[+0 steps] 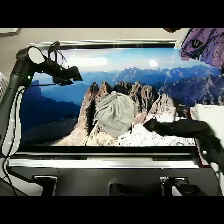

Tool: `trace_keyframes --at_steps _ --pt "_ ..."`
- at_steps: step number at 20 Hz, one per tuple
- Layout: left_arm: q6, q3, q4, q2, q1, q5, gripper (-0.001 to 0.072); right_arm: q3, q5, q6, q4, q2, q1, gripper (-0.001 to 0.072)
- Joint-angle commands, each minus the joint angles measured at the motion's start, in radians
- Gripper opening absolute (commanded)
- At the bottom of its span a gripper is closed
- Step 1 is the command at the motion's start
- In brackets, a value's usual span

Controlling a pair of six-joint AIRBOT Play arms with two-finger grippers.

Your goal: Fold the clothes and pants, and hang the long-sleeved shirts on hangers.

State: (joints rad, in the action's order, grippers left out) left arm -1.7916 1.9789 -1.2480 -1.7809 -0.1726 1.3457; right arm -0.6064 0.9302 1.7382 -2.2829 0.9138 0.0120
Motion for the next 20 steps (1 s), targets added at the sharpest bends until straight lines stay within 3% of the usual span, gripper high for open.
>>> trace_keyframes --at_steps 1,7,9,12,14,17,20 --pt "0.005 0.000 -0.001 -0.012 0.034 0.008 0.0568 0.052 -0.276 0.025 -0.144 0.124 0.203 0.0591" --pt "0.004 0.000 -0.001 -0.019 0.036 0.001 0.0569 0.050 -0.460 0.027 -0.275 0.286 0.375 0.0582" --pt "0.003 0.000 0.001 -0.038 0.035 -0.002 0.0569 0.050 -0.500 0.027 -0.275 0.290 0.375 0.0509" --pt "0.005 0.000 0.087 -0.105 0.035 -0.012 0.0569 0.049 -0.556 0.026 -0.275 0.290 0.375 0.0228" --pt "0.058 0.000 0.222 -0.166 0.032 -0.052 0.0569 0.048 -0.553 0.021 -0.274 0.287 0.374 0.0034" --pt "0.125 0.000 0.417 -0.255 0.010 -0.119 0.0569 0.049 -0.509 -0.009 -0.245 0.257 0.372 0.0034" --pt "0.159 0.000 0.484 -0.327 -0.021 -0.161 0.0569 0.049 -0.463 -0.042 -0.216 0.218 0.372 0.0034"
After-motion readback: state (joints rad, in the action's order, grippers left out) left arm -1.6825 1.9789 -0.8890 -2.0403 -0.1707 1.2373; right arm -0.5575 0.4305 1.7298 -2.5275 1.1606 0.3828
